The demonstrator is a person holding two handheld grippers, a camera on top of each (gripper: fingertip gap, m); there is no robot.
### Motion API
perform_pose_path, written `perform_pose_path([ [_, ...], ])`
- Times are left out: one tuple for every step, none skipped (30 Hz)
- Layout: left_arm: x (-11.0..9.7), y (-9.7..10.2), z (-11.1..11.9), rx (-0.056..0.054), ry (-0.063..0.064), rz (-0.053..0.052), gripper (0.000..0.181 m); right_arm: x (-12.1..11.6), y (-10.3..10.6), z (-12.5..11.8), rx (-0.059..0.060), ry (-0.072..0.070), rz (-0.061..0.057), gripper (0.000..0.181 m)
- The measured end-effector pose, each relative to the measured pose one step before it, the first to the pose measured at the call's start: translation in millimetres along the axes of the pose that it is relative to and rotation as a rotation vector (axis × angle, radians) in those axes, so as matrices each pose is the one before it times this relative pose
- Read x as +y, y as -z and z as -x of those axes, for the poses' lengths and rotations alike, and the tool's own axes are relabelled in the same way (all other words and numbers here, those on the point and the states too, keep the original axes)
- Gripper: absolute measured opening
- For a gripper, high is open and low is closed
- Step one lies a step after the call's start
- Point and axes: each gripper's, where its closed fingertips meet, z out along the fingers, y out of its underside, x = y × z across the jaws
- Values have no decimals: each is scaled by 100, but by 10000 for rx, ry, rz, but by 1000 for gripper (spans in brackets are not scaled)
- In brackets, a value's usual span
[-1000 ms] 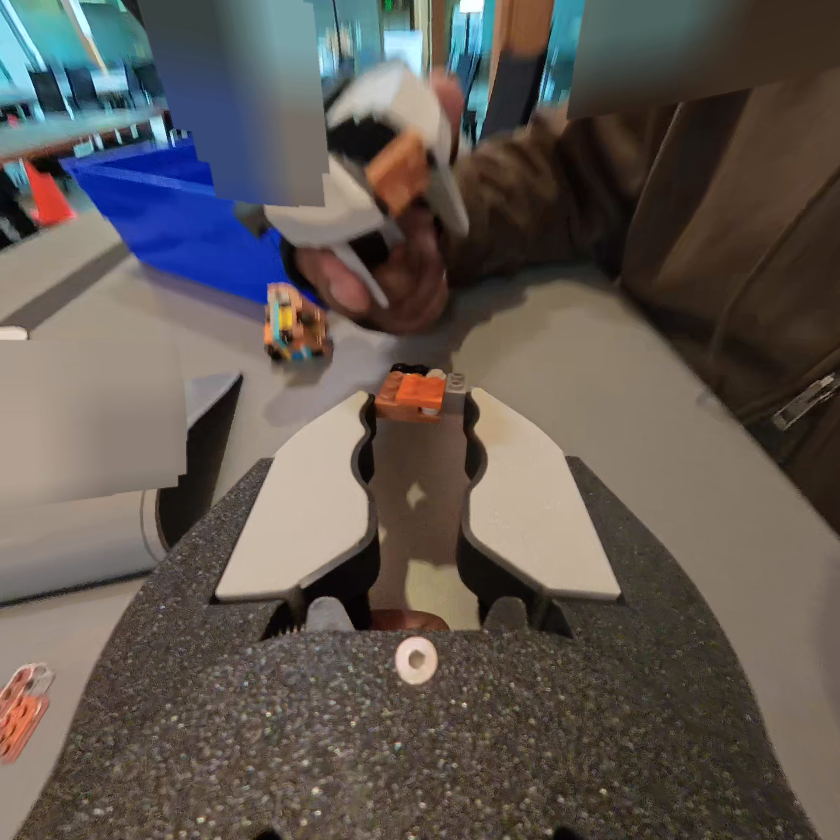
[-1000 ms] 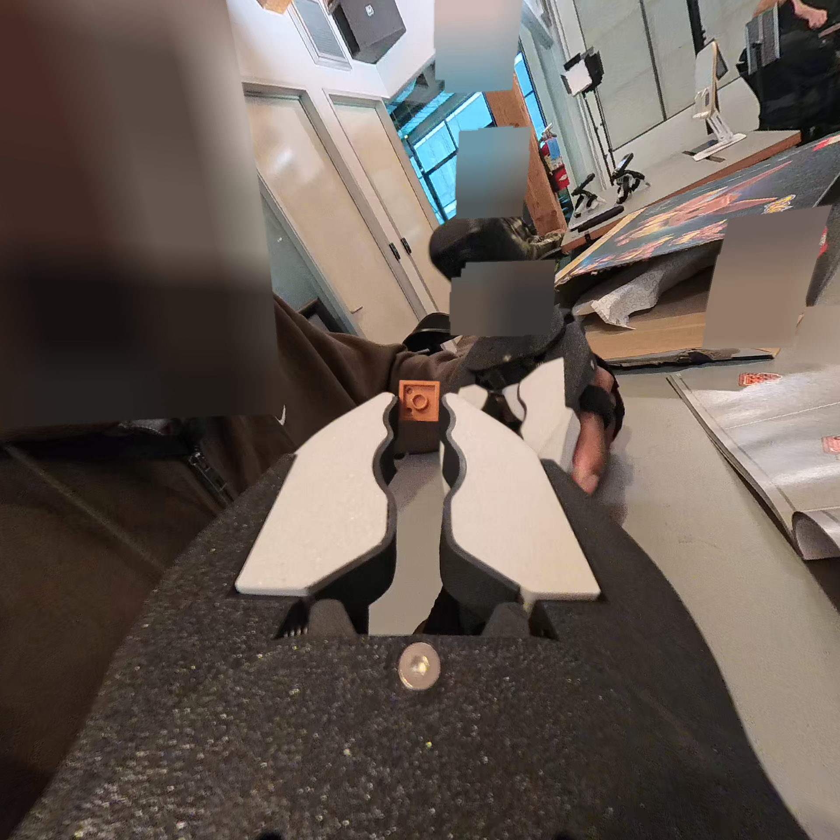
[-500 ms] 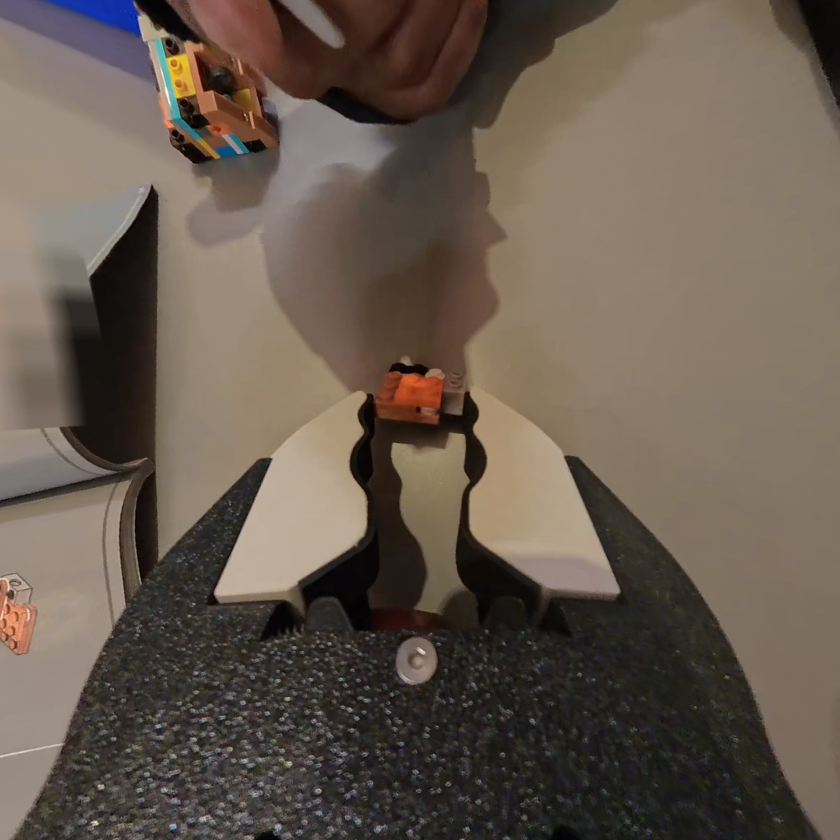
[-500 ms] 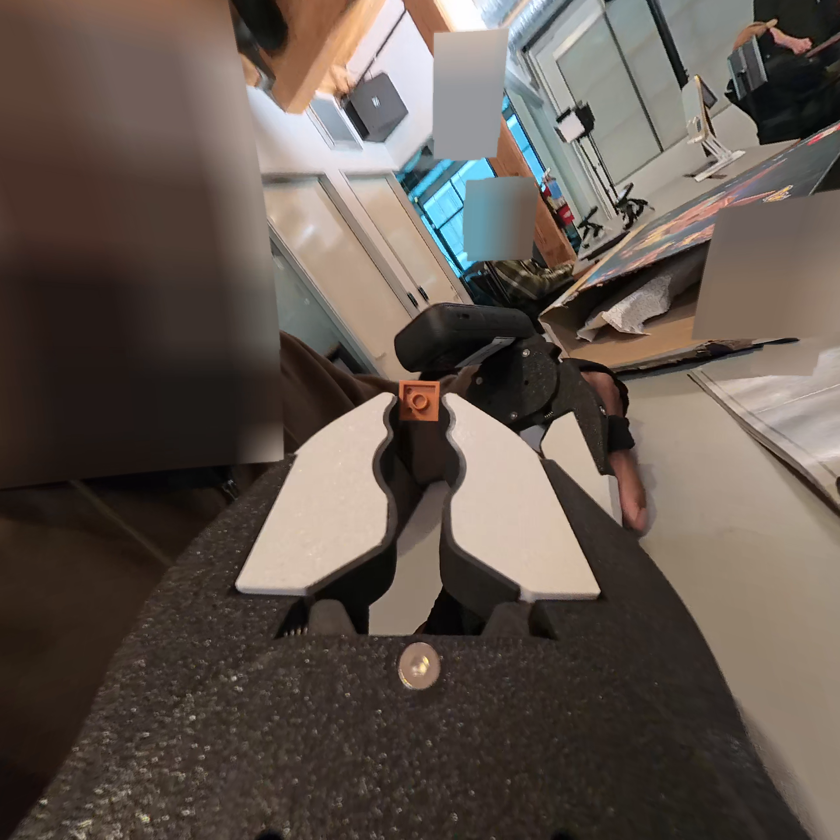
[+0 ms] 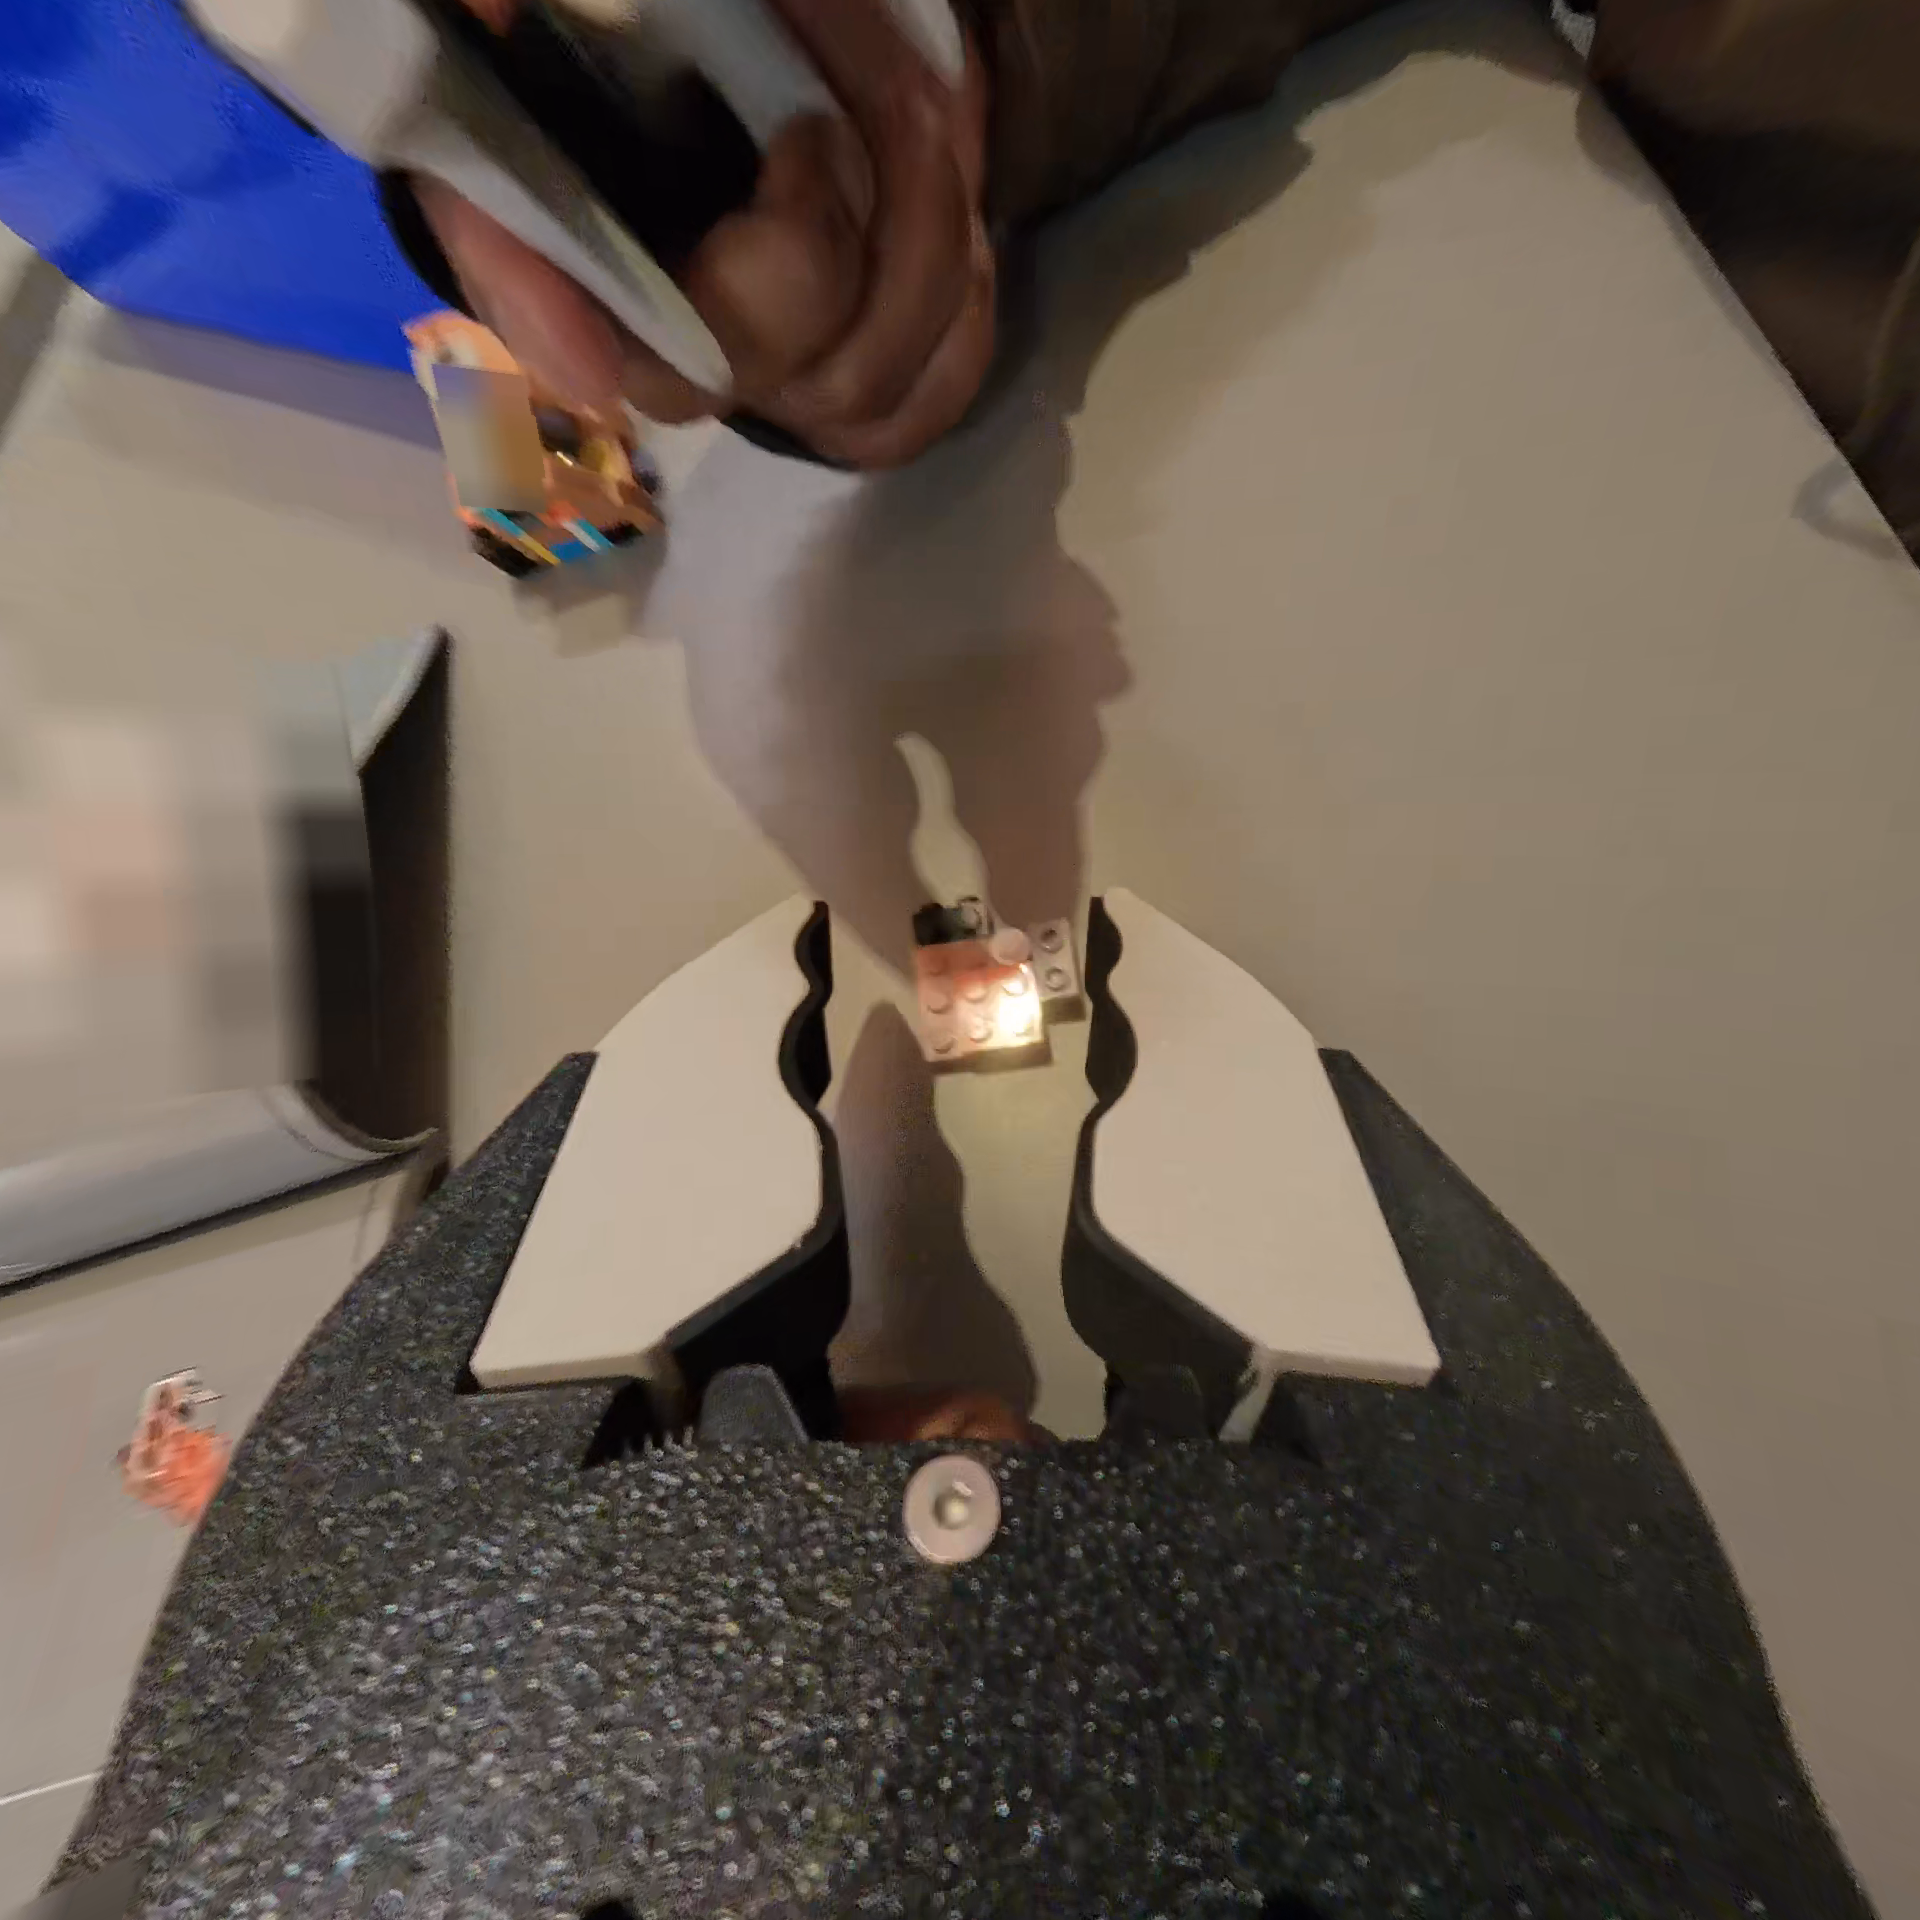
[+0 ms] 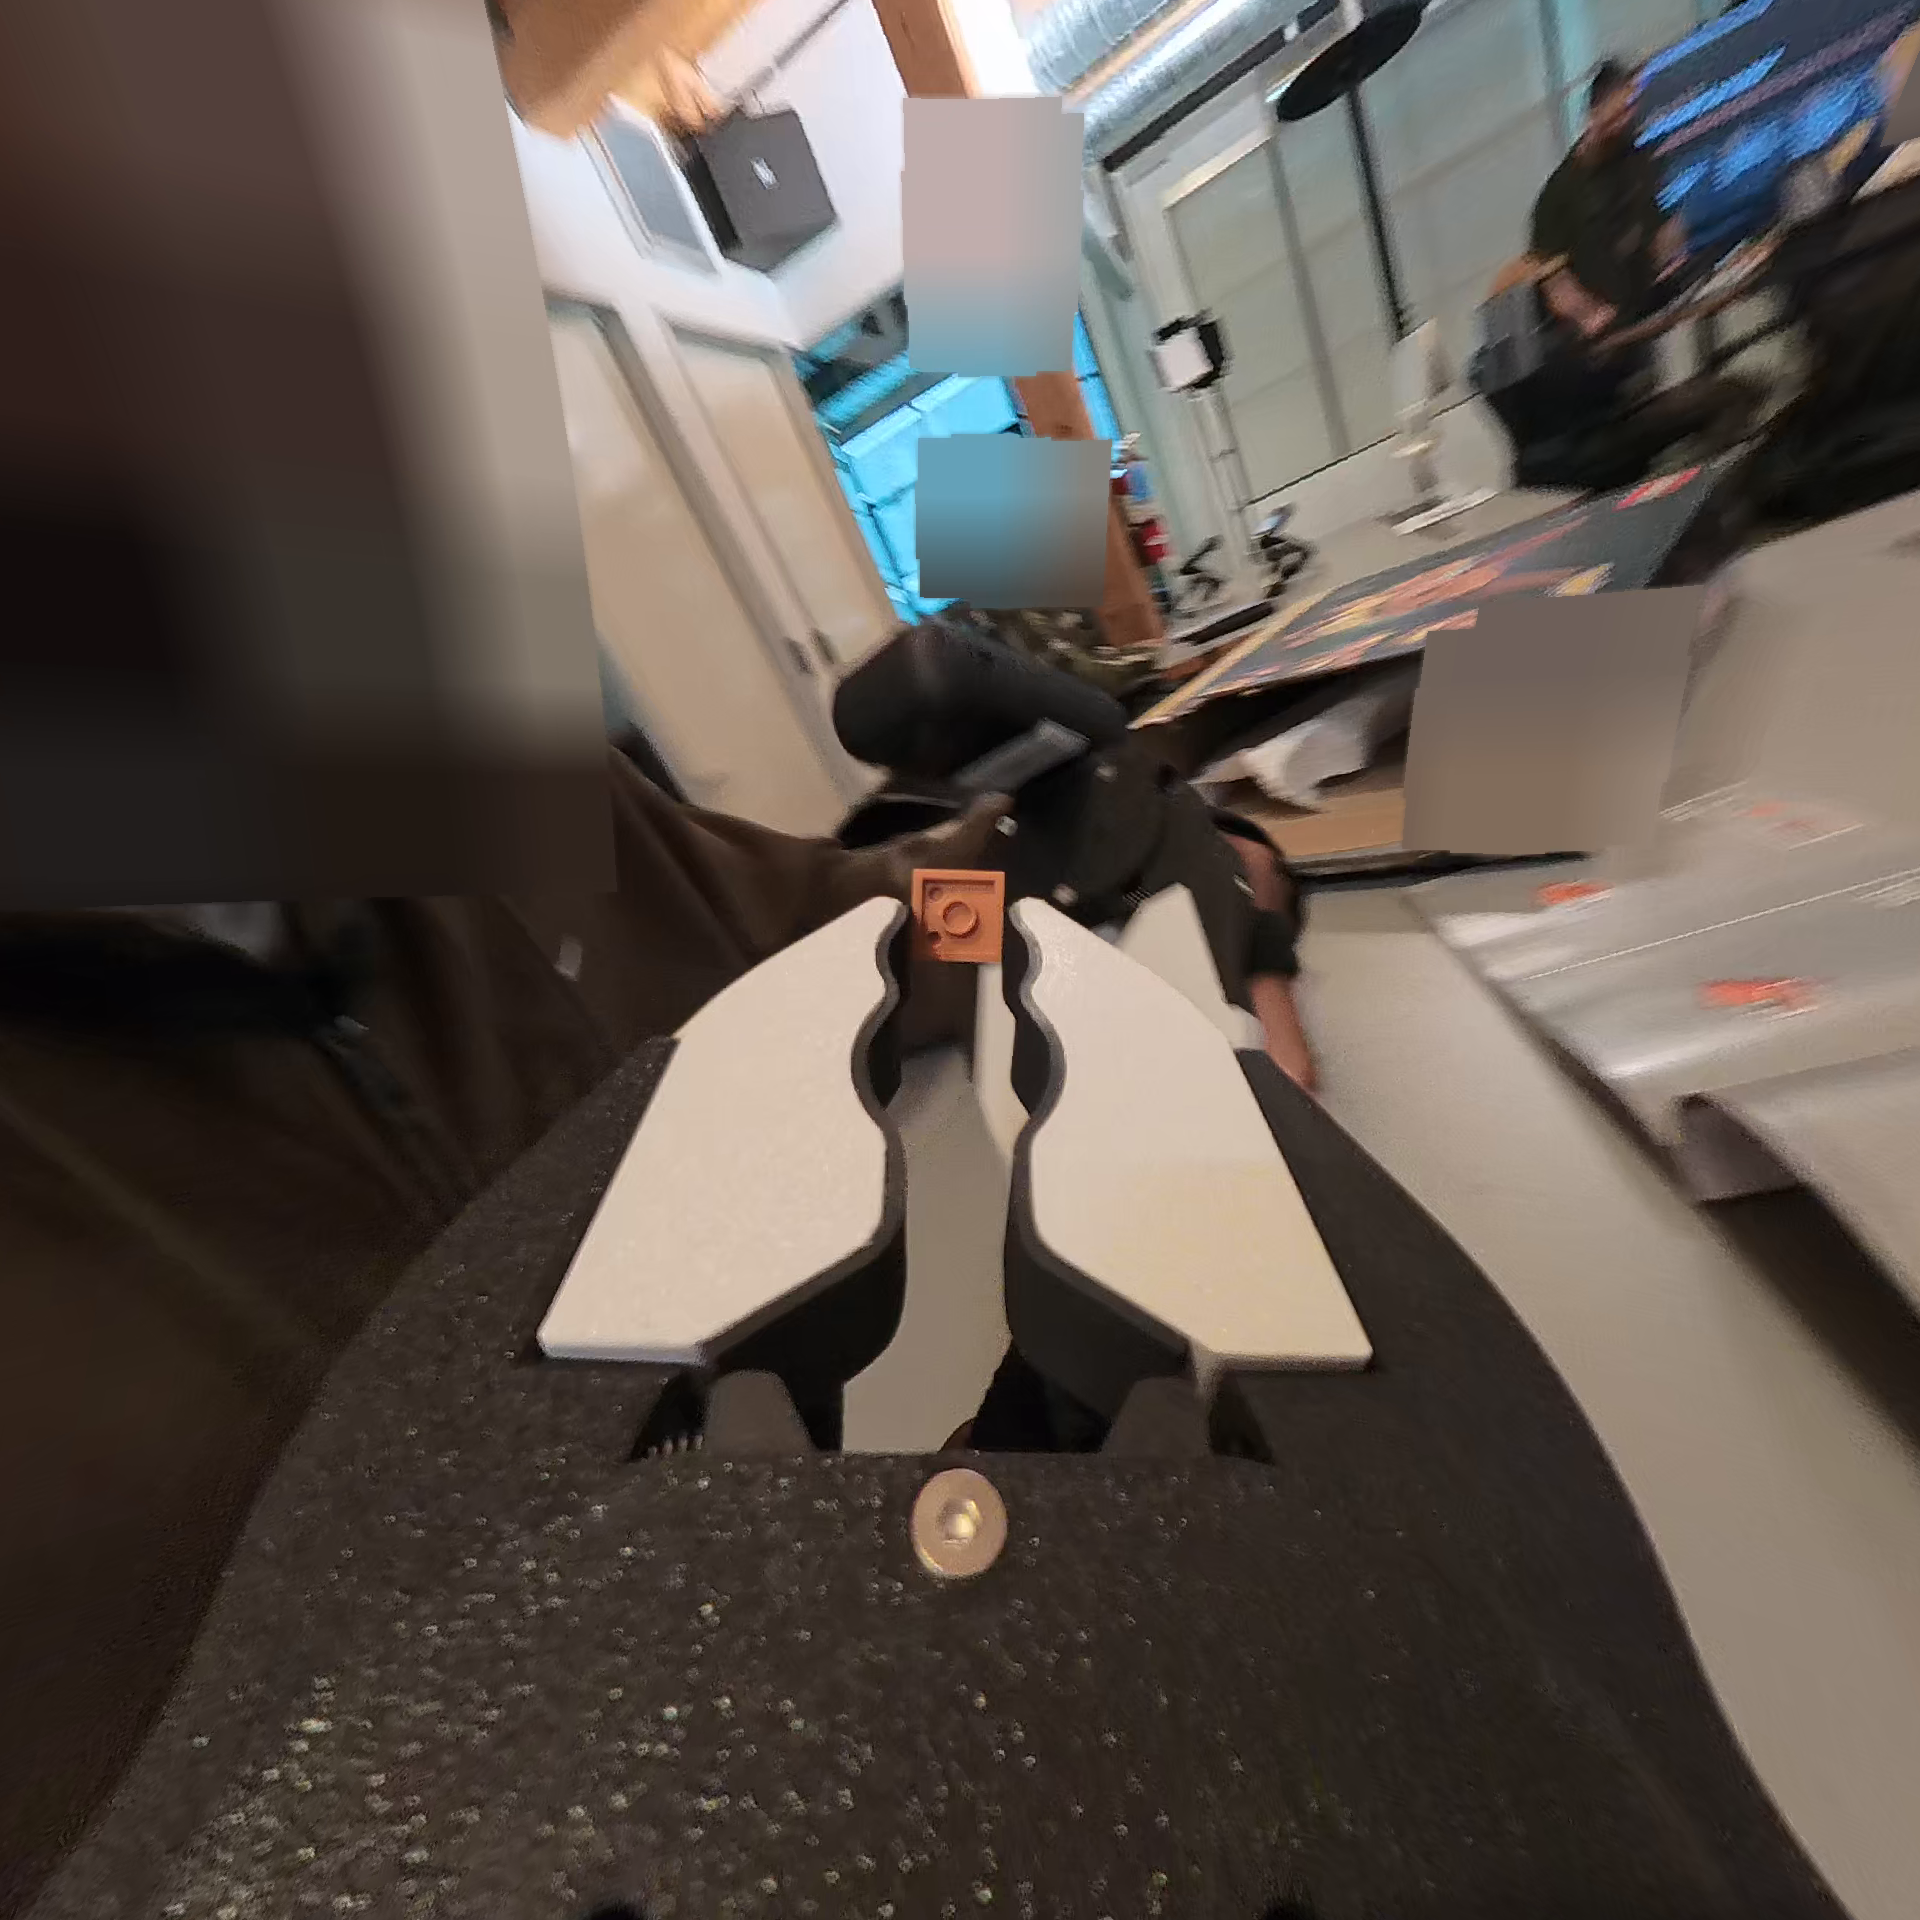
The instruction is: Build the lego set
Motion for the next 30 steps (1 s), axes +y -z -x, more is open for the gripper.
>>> perform_pose_path([
  [-544,326,458,-258,35,-289,47,70,119,-124,309,621,68,16],
  [-632,384,432,-199,133,-358,47,78,97,-181,355,690,91,16],
  [-713,399,461,-182,197,-432,47,-3,97,-182,361,715,42,16],
  [-772,392,516,-194,268,-488,46,-74,76,-135,312,717,-10,16],
  [-787,376,423,-90,366,-528,46,-122,66,-44,253,728,-47,16],
  [-836,361,292,15,460,-574,45,-193,73,-22,241,745,-117,16],
  [-857,319,327,3,526,-599,44,-215,86,-25,259,772,-166,16],
  [-891,281,307,32,592,-632,44,-220,64,-47,287,808,-177,16],
  [-866,239,212,118,692,-641,43,-222,44,-45,290,836,-182,16],
  [-760,164,87,210,758,-586,42,-210,-13,71,224,802,-166,16],
  [-632,67,11,250,774,-517,42,-115,-97,201,119,719,-76,16],
  [-474,-43,-94,291,739,-432,41,30,-172,293,70,660,32,16],
  [-301,-157,-238,337,664,-341,41,77,-201,253,106,624,68,16],
  [-162,-258,-298,336,556,-273,41,48,-195,255,111,558,60,16],
  [-60,-319,-262,252,460,-218,41,20,-186,272,67,464,55,16],
  [76,-346,-244,217,375,-132,40,20,-173,245,56,404,63,16],
  [125,-337,-267,208,306,-74,40,21,-148,204,57,402,74,16],
  [82,-280,-304,214,252,-79,41,16,-126,149,72,386,74,16],
  [28,-232,-373,239,233,-101,41,-15,-93,53,88,324,57,16],
  [-40,-173,-356,229,220,-102,41,-40,-53,-9,91,242,29,16],
  [-65,-133,-304,188,171,-63,41,-85,-22,-59,86,162,2,16],
  [-14,-66,-218,117,79,7,40,-107,6,-91,75,114,-20,16],
  [19,6,-49,15,8,44,40,-89,22,-104,78,107,-13,16],
  [27,50,28,-20,0,29,40,-70,34,-88,66,107,-7,16],
  [10,63,38,16,60,0,40,-58,42,-48,39,99,-7,16],
  [45,20,16,70,134,5,39,-45,31,15,6,104,-2,16],
  [95,-16,-22,117,173,31,39,-34,11,94,-22,127,4,16],
  [145,-38,-20,117,156,39,38,-33,1,160,-47,138,4,16],
  [169,-54,21,78,109,46,37,-50,-11,194,-65,141,2,16],
  [192,-71,52,43,62,68,37,-39,-27,219,-67,163,7,16],
])
